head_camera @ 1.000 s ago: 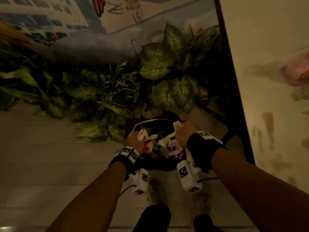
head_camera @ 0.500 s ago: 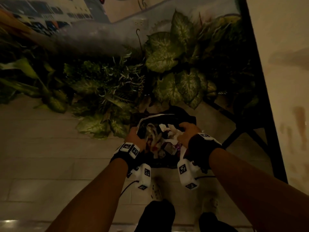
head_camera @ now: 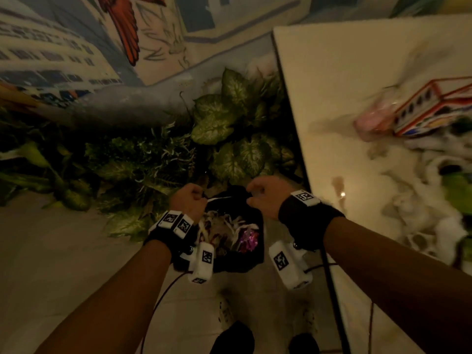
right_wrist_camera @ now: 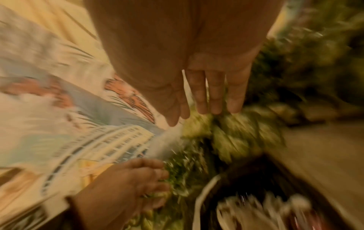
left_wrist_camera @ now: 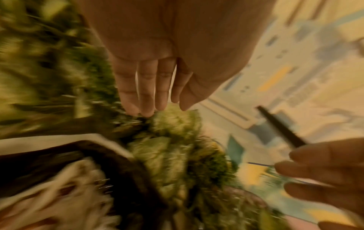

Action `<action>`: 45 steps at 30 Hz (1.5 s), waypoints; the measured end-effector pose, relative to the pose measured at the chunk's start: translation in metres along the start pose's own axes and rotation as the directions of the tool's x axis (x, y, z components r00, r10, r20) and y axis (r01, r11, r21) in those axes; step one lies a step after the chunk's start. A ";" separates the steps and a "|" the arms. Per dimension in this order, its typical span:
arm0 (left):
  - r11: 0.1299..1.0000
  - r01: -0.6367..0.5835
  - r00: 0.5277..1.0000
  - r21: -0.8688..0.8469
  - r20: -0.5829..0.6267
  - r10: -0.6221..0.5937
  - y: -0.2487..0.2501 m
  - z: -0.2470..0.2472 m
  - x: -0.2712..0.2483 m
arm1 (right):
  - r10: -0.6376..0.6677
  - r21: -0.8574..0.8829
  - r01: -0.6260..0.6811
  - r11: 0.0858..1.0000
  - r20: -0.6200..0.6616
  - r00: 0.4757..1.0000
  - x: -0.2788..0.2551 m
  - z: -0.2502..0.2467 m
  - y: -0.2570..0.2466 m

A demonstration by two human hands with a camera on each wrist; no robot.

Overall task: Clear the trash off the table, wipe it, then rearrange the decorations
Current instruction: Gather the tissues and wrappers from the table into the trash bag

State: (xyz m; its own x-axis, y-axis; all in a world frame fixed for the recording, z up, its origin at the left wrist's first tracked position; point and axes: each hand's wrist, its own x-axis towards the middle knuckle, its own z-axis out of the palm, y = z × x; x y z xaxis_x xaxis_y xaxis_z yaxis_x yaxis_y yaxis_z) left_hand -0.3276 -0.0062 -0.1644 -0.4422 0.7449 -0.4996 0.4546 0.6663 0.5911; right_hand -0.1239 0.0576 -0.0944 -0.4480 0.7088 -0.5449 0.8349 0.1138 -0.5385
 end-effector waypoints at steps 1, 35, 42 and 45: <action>0.999 -0.033 0.999 -0.005 -0.011 0.033 0.018 0.001 -0.005 | -0.029 -0.038 0.029 0.999 -0.015 0.999 -0.012 -0.019 0.003; 0.737 -0.480 0.872 0.477 0.353 0.339 0.320 0.210 -0.115 | 0.112 -0.275 -0.119 0.954 -0.043 0.993 -0.209 -0.195 0.265; 0.679 -0.495 0.866 0.542 0.373 0.334 0.316 0.225 -0.128 | 0.098 -0.227 -0.116 0.967 -0.089 0.991 -0.191 -0.183 0.250; 0.704 -0.472 0.879 0.531 0.350 0.324 0.315 0.228 -0.130 | 0.149 -0.261 -0.170 0.950 -0.097 0.984 -0.183 -0.177 0.241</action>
State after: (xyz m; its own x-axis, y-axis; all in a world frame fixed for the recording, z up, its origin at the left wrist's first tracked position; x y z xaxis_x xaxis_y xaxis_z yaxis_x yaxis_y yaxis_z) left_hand 0.0491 0.1146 -0.0572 0.0298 0.8825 -0.4693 0.9393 0.1358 0.3150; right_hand 0.2160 0.0785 -0.0107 -0.2854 0.7817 -0.5545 0.9529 0.1696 -0.2515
